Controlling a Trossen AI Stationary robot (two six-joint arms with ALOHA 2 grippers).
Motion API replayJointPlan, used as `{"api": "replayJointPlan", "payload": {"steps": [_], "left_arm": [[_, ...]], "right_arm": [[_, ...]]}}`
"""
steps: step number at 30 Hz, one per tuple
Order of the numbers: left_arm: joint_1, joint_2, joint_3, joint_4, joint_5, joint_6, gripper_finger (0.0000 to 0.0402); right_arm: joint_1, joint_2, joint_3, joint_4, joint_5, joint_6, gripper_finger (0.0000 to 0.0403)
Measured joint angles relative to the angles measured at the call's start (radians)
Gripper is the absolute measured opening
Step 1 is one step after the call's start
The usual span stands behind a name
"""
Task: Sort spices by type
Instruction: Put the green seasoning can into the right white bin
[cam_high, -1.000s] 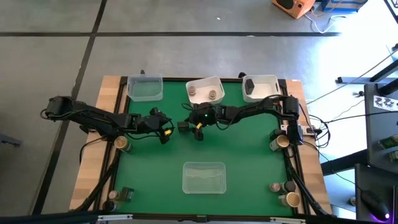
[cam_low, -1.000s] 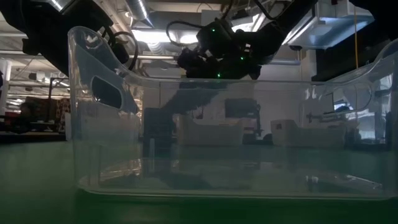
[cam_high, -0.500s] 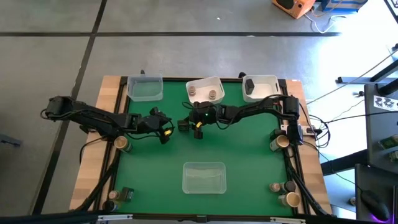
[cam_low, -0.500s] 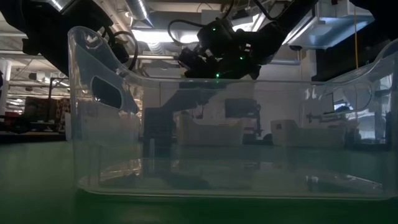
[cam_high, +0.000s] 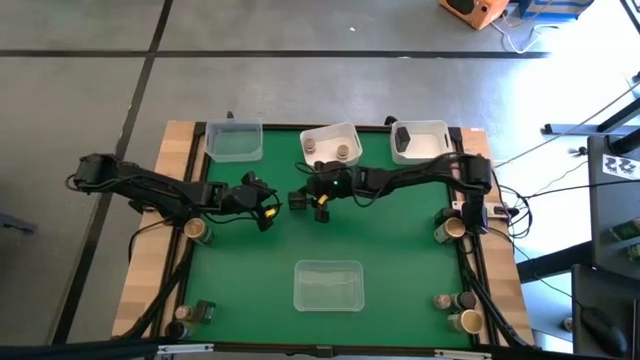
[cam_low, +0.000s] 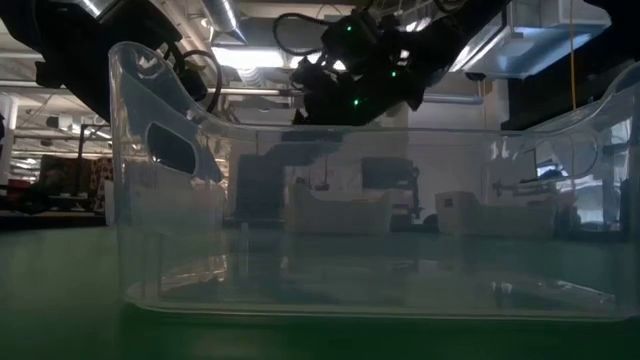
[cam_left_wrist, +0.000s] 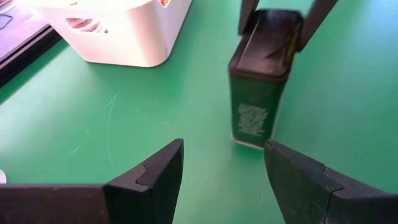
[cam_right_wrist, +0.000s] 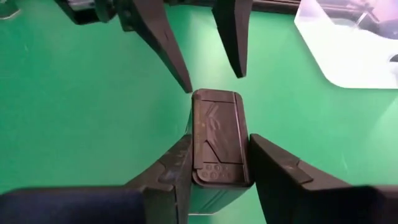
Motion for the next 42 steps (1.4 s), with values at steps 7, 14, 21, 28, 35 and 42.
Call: {"api": "replayJointPlan", "payload": {"steps": [7, 14, 21, 28, 35, 42], "left_arm": [[0.0, 0.0, 0.0, 0.0, 0.0, -0.013, 0.0208], [0.0, 0.0, 0.0, -0.002, 0.0, -0.028, 0.0208], [0.0, 0.0, 0.0, -0.002, -0.001, -0.045, 0.0208], [0.0, 0.0, 0.0, -0.002, 0.0, -0.066, 0.0208], [0.0, 0.0, 0.0, -0.003, -0.001, -0.129, 0.0208], [0.0, 0.0, 0.0, -0.006, 0.0, -0.153, 0.0208]], "right_arm": [[0.0, -0.046, 0.0, -0.059, 0.013, 0.006, 0.0134], [0.007, -0.158, 0.0, -0.181, 0.045, 0.002, 0.0134], [0.006, -0.293, 0.001, -0.323, 0.197, -0.031, 0.0134], [-0.005, -0.417, 0.0, -0.514, 0.323, -0.042, 0.0134], [-0.089, -0.584, -0.091, -0.573, 0.398, -0.031, 0.0134], [-0.268, -0.746, -0.223, -0.552, 0.524, 0.005, 0.0134]]}}
